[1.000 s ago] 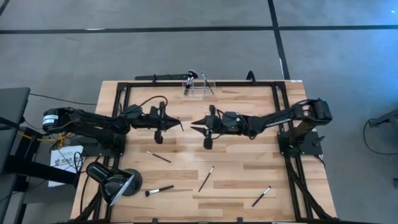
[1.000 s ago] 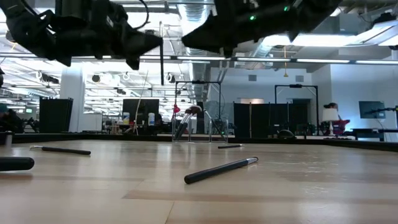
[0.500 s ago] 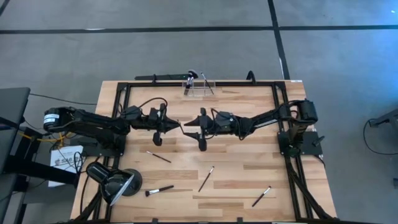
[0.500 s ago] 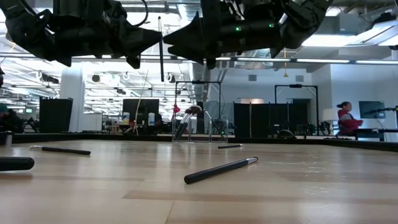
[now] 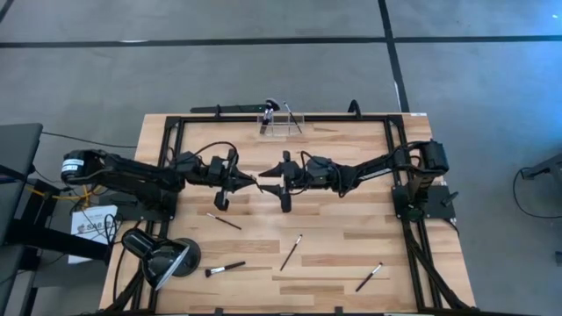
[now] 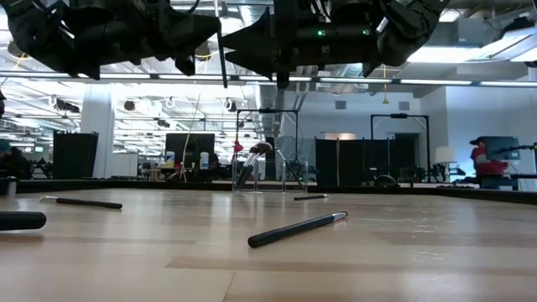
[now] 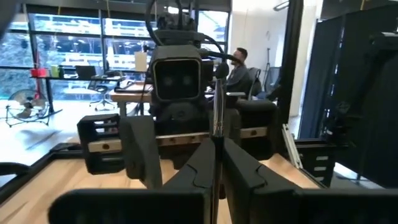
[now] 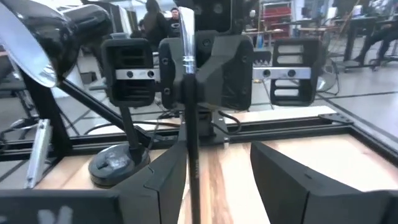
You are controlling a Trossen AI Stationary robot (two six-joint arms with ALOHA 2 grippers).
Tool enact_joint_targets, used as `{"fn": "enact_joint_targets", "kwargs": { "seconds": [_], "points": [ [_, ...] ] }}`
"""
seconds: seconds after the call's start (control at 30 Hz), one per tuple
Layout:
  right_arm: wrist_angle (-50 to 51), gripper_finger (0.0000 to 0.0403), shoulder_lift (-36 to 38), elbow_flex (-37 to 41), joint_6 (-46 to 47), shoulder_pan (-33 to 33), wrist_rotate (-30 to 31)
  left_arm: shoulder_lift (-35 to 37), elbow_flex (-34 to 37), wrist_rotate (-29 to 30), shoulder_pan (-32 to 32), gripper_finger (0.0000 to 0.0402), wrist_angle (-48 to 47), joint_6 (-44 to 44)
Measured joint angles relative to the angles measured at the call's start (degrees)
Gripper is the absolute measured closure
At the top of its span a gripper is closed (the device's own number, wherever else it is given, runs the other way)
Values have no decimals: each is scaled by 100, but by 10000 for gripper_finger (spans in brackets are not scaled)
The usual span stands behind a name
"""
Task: Sort items
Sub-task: Put the eyeshadow brush into the right section of the transparent organizer
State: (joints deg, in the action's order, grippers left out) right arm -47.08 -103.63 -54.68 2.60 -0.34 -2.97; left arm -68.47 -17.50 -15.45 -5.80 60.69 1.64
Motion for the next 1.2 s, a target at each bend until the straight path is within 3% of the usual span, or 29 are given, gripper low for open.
{"fn": "enact_joint_targets", "kwargs": {
  "seconds": [0.57, 1.2],
  "points": [
    [38, 284, 2, 2, 91, 111, -140, -887, -426, 168, 158, 387, -25, -97],
    [701, 285, 13, 0, -51, 106, -901, -752, -469, 20, 125, 386, -166, 10]
  ]
}}
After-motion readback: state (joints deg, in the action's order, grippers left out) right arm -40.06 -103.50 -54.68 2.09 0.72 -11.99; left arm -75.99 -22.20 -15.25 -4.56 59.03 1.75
